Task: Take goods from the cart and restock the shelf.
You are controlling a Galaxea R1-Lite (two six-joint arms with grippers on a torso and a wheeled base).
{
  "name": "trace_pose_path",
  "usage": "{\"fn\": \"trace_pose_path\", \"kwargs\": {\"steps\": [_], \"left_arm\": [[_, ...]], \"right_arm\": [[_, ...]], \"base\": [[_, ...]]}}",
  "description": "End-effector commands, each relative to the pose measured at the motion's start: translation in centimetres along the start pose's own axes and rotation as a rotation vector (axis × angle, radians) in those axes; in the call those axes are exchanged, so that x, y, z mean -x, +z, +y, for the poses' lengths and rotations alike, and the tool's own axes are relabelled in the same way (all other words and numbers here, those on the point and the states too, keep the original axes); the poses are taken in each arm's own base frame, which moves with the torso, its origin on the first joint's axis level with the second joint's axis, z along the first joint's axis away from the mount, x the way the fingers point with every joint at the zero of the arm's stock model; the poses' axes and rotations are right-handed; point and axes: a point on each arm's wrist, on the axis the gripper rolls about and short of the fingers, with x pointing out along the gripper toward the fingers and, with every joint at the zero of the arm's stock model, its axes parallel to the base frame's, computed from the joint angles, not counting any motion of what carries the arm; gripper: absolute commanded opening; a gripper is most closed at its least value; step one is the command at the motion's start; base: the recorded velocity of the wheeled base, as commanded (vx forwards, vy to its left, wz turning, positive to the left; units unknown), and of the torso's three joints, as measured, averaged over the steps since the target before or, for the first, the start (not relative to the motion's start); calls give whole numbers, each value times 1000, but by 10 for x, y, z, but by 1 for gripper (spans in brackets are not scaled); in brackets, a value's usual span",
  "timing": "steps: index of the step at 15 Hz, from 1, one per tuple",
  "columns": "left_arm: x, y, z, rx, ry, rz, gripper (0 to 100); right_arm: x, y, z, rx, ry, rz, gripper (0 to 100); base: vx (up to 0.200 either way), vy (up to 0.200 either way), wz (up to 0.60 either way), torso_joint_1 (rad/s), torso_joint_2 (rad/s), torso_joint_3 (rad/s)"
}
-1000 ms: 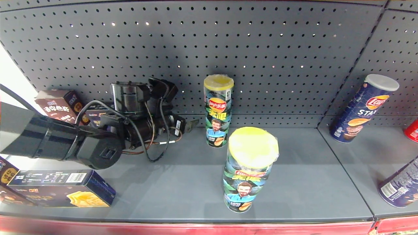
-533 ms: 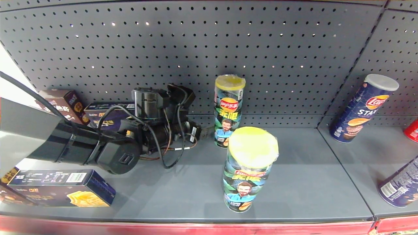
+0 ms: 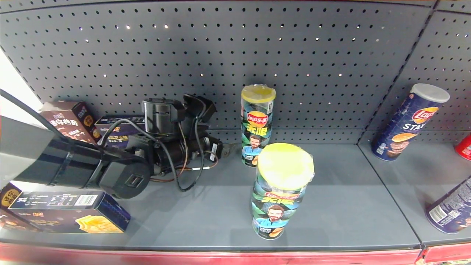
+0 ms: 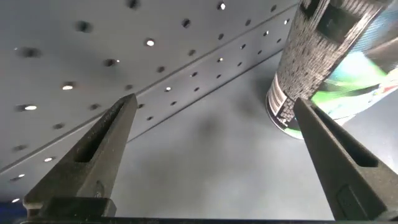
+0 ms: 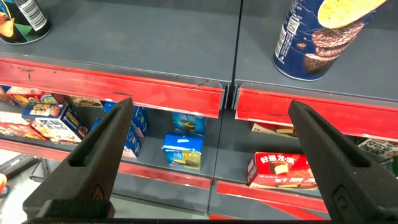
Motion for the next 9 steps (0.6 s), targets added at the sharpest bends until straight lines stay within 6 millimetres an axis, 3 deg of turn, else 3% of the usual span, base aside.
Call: {"fn": "trace_pose_path", "kwargs": {"steps": [1,3,4,5,9], "left_arm": [[34,13,9,-8,30,-35,100],[52,13,8,-10,48,-31,100],[59,17,9,-10,93,-38,100],[64,22,11,-9,143,-48,100],[90,37,12,-7,238,-12,100]], "right_arm": [[0,0,0,1,1,2,100],[0,-1,0,-1,-5,5,100],[2,16,0,7,24,-25,100],[-6,62,-1,1,63,-3,100],[-48,103,2,136,236,92,100]], "base": [[0,0,0,0,0,0],[0,0,0,0,0,0],[0,0,0,0,0,0],[0,0,0,0,0,0],[0,0,0,0,0,0]]}}
